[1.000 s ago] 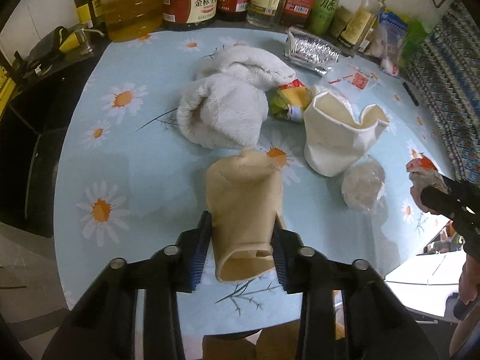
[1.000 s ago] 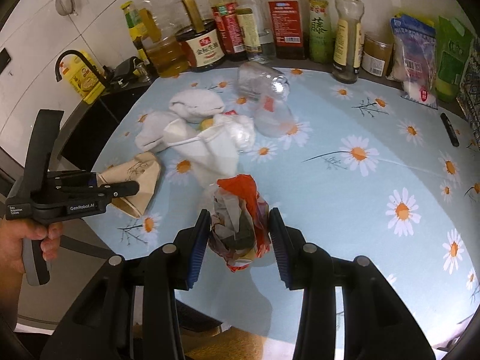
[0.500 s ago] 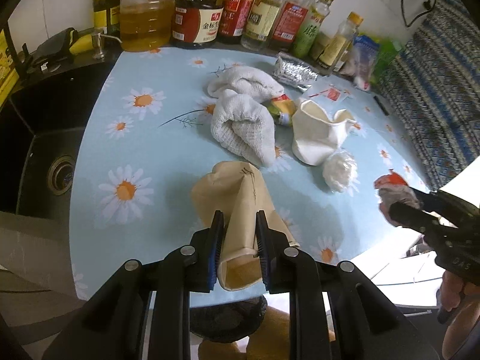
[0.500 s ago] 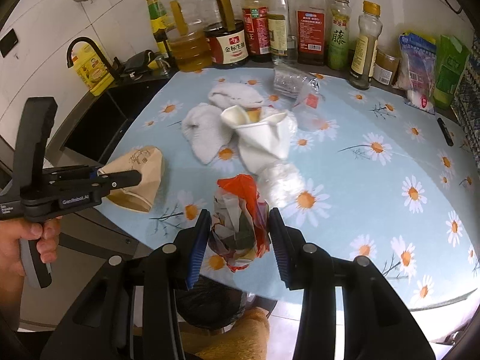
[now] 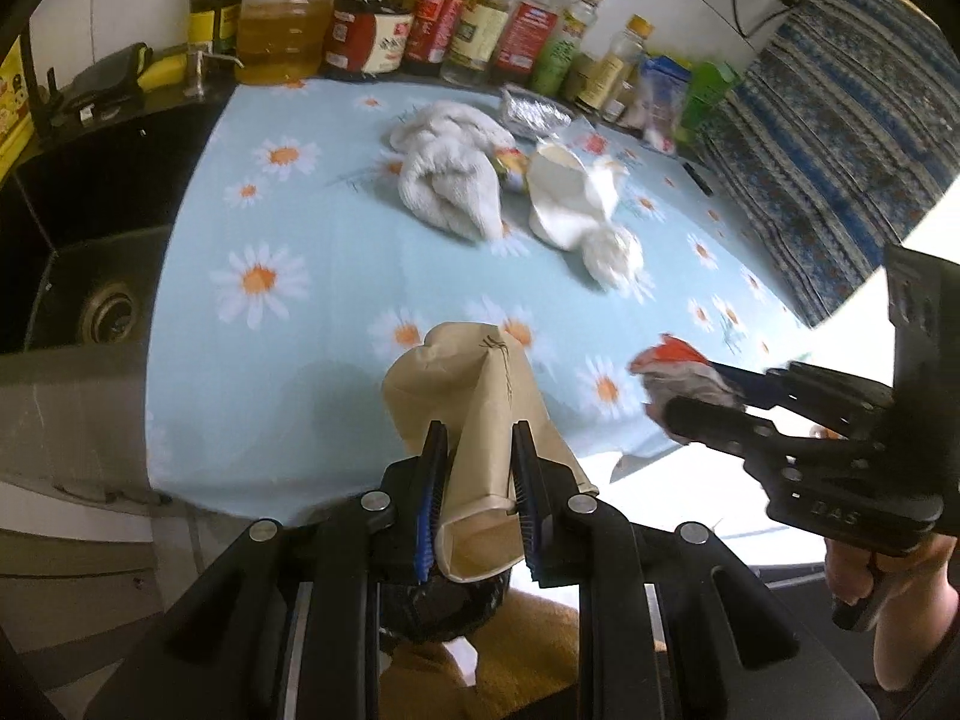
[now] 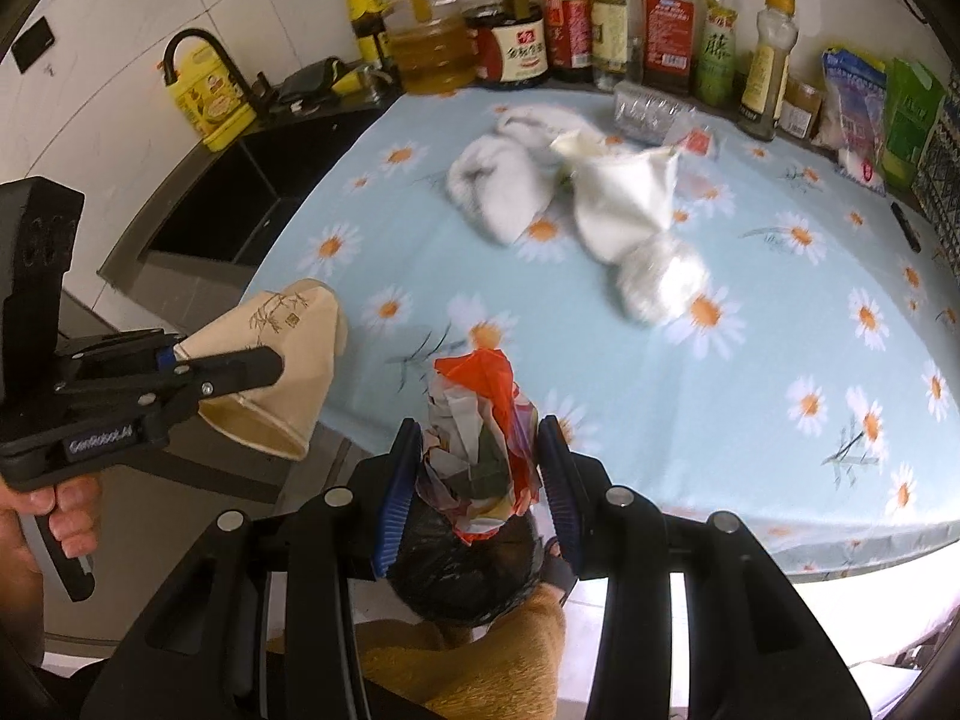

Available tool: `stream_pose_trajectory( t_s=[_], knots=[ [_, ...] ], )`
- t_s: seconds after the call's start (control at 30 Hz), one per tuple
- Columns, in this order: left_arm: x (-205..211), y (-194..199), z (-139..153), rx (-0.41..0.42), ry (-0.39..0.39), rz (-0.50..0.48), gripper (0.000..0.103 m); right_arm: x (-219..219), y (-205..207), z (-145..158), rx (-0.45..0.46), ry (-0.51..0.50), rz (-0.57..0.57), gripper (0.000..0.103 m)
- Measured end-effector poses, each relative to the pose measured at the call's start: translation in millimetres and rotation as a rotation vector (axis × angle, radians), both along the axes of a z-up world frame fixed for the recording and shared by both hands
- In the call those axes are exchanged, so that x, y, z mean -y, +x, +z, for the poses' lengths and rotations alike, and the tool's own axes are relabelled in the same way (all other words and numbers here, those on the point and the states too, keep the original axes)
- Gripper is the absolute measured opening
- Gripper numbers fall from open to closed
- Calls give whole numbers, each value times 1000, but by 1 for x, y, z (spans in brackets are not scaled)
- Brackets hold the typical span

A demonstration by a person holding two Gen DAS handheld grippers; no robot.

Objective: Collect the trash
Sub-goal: 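Lower both grippers over the black bin and release cup and wrapper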

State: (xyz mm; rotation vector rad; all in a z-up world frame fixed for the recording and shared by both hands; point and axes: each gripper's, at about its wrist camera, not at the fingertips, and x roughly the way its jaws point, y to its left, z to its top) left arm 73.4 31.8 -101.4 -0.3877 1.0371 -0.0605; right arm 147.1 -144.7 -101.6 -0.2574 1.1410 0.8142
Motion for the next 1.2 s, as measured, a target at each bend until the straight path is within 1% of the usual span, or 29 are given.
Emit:
stream_pose_trajectory(
  t_s=[0.07,0.23,0.4,0.53,0.63,0.77,0.8,0.83,0.9,1.13,1.17,1.2],
  knots=[
    [5,-11,-6,-8,0,-23,21,-1,-11,-8,-18,-6,0,41],
    [13,-30,-31,-68,-27,-56,21,-3,-33,-33,-56,-27,-10,41],
    [22,-45,-57,-128,-60,-81,21,-1,-45,-61,-117,-45,-27,42],
    [23,-51,-79,-182,-72,-90,21,0,-50,-80,-193,-37,-46,43],
    [24,-53,-92,-214,-71,-95,21,-1,-50,-86,-223,-26,-49,43],
    [26,-52,-103,-235,-65,-101,21,-3,-51,-93,-241,-17,-48,43],
    [27,-51,-105,-238,-65,-102,22,-1,-50,-94,-254,-10,-48,44],
    [27,-50,-107,-245,-64,-99,26,0,-49,-94,-266,-3,-50,48],
    [27,-46,-109,-262,-63,-80,28,2,-46,-95,-282,7,-66,54],
    [21,-43,-116,-289,-56,-69,30,14,-32,-94,-291,30,-109,54],
    [20,-42,-115,-290,-55,-68,30,16,-30,-93,-294,35,-113,54],
    [19,-41,-114,-289,-56,-64,30,17,-29,-92,-295,39,-119,57]
  ],
)
